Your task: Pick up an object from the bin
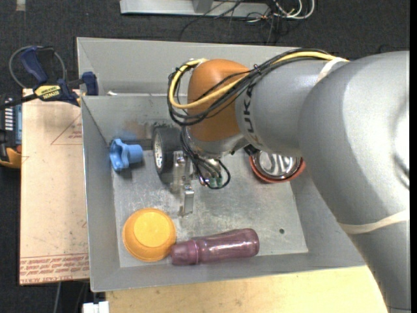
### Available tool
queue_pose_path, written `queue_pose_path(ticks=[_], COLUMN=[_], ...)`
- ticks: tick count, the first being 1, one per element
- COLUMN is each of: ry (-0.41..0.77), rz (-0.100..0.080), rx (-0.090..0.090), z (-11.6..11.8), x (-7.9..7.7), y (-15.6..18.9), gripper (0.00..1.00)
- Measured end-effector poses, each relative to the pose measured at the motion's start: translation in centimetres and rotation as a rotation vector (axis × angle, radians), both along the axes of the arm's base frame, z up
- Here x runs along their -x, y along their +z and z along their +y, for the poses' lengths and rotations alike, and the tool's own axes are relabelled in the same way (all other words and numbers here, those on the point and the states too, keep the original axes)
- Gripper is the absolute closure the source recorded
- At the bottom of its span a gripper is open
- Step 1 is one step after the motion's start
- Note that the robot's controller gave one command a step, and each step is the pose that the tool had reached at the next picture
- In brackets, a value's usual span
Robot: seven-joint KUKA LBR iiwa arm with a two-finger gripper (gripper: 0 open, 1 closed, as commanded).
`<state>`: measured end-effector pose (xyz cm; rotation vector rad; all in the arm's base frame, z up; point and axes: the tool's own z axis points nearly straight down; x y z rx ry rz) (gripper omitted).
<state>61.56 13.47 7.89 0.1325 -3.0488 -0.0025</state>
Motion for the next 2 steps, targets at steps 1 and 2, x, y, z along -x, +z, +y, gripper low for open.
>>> queue_pose_path(ticks=[1,2], ry=[-0.004,-0.005], rz=[-0.059,-0.059], rx=[-0.01,-0.01], z=[0.08,0.08], x=[-0.87,-0.87], y=[0.26,0.26], gripper=[1.0,1.0])
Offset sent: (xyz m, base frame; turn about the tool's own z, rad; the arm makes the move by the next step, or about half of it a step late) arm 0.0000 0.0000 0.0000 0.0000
